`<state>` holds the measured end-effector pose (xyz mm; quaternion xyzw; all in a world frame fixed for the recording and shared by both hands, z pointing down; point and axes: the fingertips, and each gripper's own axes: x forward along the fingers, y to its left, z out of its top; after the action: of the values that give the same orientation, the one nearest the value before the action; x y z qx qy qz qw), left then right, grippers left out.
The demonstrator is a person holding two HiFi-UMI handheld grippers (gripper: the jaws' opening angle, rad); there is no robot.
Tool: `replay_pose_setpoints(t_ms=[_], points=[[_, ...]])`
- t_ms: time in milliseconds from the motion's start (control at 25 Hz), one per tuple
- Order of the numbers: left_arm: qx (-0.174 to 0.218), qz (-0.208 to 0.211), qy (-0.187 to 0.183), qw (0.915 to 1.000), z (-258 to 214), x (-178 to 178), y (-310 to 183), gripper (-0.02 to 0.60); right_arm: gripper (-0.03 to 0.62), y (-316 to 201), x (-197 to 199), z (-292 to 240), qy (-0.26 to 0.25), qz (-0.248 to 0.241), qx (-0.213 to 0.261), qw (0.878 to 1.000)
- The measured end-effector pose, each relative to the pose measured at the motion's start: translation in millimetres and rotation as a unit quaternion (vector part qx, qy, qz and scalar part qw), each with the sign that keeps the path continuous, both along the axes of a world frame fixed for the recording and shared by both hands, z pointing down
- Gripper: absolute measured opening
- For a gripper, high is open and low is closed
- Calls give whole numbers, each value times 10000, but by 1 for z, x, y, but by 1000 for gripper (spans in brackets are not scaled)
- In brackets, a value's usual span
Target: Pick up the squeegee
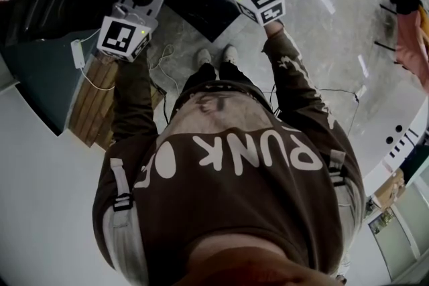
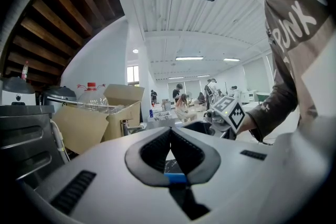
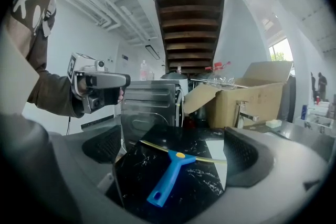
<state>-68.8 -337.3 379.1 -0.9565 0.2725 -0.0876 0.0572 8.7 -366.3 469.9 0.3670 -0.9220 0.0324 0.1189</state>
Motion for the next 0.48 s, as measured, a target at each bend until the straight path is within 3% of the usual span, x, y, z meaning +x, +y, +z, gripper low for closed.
replay_pose_setpoints(t_ms=[480], points=[[-113,9,12,9999,8,-1,-3,2,592,-38,-10,72,146,258,-594,9978]])
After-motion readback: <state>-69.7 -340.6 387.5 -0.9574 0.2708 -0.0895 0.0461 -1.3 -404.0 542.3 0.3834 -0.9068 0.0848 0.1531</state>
